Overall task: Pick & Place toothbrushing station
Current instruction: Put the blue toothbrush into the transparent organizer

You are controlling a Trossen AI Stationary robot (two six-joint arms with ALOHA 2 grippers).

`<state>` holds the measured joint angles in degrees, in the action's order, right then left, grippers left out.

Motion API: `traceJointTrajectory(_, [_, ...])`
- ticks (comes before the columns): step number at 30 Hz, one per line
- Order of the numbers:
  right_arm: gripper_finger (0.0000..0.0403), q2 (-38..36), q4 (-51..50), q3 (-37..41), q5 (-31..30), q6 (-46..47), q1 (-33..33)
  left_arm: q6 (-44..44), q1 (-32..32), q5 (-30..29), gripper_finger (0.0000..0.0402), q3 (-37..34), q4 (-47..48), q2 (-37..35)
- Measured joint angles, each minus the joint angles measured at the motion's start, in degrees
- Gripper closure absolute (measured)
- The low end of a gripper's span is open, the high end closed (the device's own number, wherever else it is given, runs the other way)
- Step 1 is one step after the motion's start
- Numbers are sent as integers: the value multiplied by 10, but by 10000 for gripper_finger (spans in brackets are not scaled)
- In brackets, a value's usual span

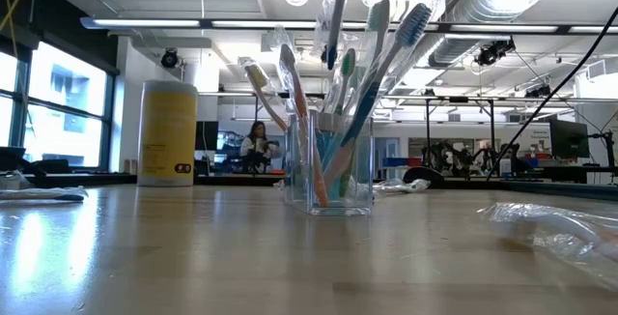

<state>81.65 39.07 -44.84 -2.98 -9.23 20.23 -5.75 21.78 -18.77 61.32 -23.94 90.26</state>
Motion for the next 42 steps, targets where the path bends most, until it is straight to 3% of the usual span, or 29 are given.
traceJointTrajectory(5, [362, -1, 0, 0, 18, 0, 0, 10, 0, 2, 244, 0, 0, 0])
traceJointTrajectory(10, [362, -29, -29, 0, 23, -13, 15, 30, 0, -1, 212, 0, 2, -9])
traceJointTrajectory(20, [362, -101, -159, 0, -155, -32, 80, 24, 19, -17, 201, 0, 31, -48])
traceJointTrajectory(26, [362, -103, -142, 0, -162, -46, 97, 15, 44, -136, 201, 1, 98, -77])
traceJointTrajectory(33, [362, -65, -69, 18, -108, -48, 36, 16, 83, -278, 202, 1, 169, -92])
traceJointTrajectory(42, [362, 13, -11, 18, -27, 4, -14, 59, 136, -374, 202, 0, 238, -99])
